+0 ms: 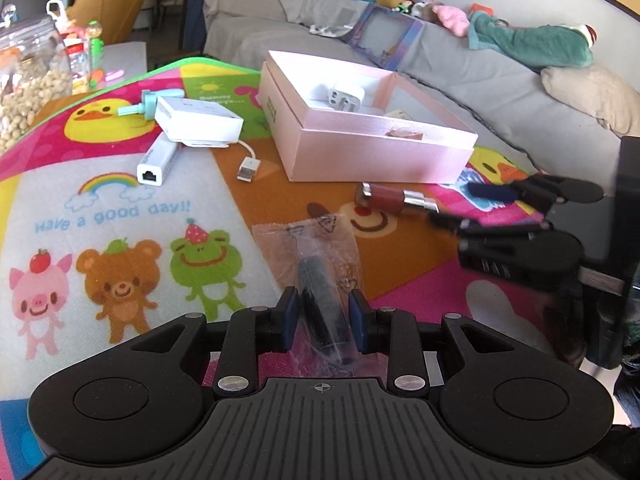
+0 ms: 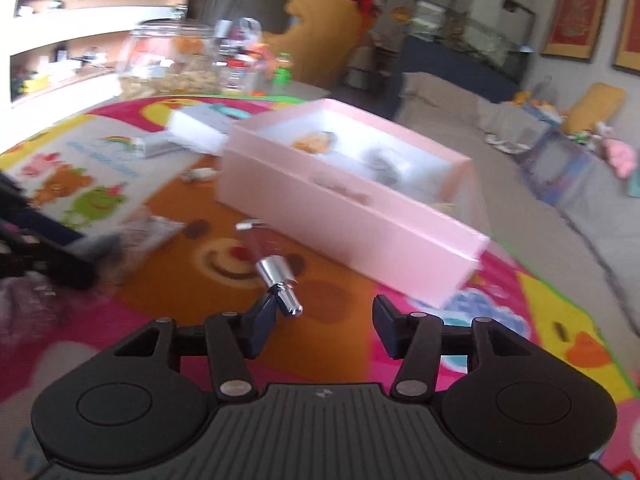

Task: Organize rigid objects
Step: 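Grasp the red-and-silver cylinder with the right tool and lift it while the left tool holds the bag, then carry the bagged black item into the pink box with left tool while right holds cylinder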

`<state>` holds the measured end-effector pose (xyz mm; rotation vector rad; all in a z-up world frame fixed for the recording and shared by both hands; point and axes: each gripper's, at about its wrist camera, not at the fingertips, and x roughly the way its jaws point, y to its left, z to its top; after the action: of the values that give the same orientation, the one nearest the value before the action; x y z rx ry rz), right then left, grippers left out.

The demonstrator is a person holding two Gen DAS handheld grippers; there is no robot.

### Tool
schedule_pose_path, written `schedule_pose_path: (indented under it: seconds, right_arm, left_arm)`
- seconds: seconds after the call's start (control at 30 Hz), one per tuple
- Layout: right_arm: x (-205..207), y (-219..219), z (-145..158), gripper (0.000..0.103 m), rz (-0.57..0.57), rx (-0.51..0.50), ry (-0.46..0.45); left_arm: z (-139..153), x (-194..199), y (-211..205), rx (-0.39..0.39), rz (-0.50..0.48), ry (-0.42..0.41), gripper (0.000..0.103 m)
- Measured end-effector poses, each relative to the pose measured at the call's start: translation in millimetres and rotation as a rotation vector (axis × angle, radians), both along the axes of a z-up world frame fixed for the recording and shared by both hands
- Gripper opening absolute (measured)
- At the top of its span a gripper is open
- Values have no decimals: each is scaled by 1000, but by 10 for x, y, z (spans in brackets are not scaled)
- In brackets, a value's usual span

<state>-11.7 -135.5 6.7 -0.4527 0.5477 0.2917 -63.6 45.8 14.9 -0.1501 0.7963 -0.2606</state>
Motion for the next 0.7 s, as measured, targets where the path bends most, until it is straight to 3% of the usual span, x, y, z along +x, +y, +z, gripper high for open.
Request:
schedule_pose_path:
  seconds: [0.07,0.1,0.17,0.23,0.37,0.53,0.63,0.7]
  right_arm:
    - [34,-23,-6,53,-64,-34,-51]
    - [33,-66,21,54,-44,6,-31]
    - [32,-112,77,67,21,118,68]
    - [34,-79,70,73,67,196,153]
    - [157,99,20,83,-23,212,172]
    - [466,228,7,86,-126,305,235]
    - [533,341,-1,86,-132,287,234]
    - [514,357,-1,79,-141,277,218]
  left_arm:
    - [0,-6,-6,1,1,-3,31]
    - [-2,-9,-8,2,0,-6,31]
    - [-2,-13,-10,3,1,-7,31]
    - [2,-10,-17,4,4,-7,31]
    - [2,-14,-22,5,12,-6,31]
    - [9,-8,-50,13,33,2,32]
    - [15,-6,-101,37,47,4,32]
    - [17,-13,-151,70,43,-2,32]
